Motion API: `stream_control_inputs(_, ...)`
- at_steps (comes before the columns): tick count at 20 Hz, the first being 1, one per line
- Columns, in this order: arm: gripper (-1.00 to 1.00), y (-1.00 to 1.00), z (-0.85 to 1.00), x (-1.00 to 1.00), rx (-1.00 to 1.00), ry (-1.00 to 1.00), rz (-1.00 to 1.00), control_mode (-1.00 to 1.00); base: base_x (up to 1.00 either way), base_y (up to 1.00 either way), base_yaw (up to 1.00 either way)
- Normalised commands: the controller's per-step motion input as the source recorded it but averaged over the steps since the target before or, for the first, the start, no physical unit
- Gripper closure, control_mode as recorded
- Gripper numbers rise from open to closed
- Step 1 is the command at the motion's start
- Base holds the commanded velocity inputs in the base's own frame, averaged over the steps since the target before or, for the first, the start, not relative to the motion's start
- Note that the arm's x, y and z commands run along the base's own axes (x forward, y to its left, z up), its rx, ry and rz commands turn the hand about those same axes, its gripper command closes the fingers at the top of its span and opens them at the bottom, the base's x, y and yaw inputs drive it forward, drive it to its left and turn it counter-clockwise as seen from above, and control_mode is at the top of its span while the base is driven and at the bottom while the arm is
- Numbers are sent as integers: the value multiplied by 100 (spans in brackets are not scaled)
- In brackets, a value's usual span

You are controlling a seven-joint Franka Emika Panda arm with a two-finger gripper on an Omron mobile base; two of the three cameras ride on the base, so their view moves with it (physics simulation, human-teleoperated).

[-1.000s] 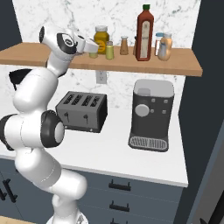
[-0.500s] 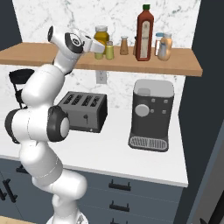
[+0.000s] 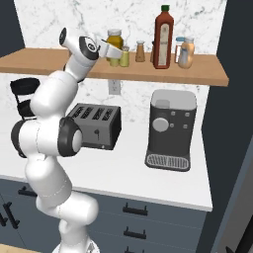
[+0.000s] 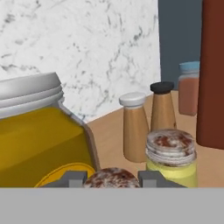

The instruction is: Put the shaker and condiment bottle from the counter next to their counterparts in the cabinet.

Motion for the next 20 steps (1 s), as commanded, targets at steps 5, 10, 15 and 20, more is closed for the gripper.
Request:
stream_control_inputs(5,-100,0,-45,39,0,4,0,-100,0,0,0)
stream_control_inputs(10,-100,4,-56,3,0,5,0,-100,0,0,0)
stream_control_inputs(15,-100,18,-38,-1,0,5,0,-100,0,0,0)
stream_control_inputs(20,-100,47,-29,-10,-2,3,0,-100,0,0,0)
